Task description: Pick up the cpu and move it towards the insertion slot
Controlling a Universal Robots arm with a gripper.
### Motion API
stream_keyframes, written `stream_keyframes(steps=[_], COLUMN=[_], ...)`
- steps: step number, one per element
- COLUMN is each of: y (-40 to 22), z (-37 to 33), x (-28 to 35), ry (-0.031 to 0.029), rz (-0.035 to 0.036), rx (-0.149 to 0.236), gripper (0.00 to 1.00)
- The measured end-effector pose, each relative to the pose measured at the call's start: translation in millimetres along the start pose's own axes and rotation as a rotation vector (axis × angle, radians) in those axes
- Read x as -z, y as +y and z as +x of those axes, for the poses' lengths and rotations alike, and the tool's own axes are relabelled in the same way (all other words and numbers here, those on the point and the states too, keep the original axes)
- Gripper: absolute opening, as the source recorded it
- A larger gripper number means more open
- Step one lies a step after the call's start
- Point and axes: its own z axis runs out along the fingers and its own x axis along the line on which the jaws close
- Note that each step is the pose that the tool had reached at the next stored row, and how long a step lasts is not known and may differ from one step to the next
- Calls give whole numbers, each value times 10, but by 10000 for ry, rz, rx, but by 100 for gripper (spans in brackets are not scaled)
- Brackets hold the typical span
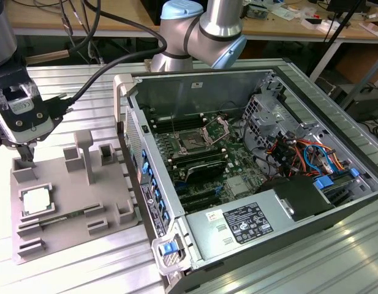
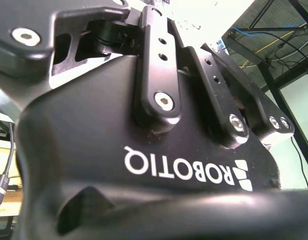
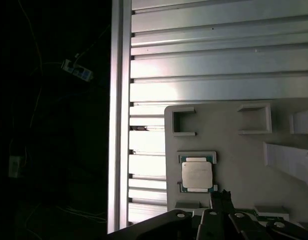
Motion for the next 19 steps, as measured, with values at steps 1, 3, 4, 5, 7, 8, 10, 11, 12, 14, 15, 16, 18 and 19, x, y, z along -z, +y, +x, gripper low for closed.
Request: stream_keyframes(steps=[1, 3, 4, 5, 7, 8, 10, 11, 12, 14, 15, 16, 18, 19], y=[0, 0, 0, 0, 0, -1, -1, -1, -1, -1, -1, -1, -2, -2], z=[0, 0, 0, 0, 0, 0, 0, 0, 0, 0, 0, 0, 0, 0], x=[-2, -6, -8, -10, -16, -18, -23, -26, -27, -35, -36, -38, -41, -43], ry=[-1, 0, 0, 0, 0, 0, 0, 0, -1, -1, -1, 0, 0, -1], rz=[0, 0, 0, 0, 0, 1, -1, -1, 0, 0, 0, 0, 0, -1], rx=[-1, 0, 0, 0, -1, -1, 0, 0, 0, 0, 0, 0, 0, 0], gripper=[11, 11, 11, 11, 11, 11, 11, 11, 11, 11, 11, 11, 11, 11])
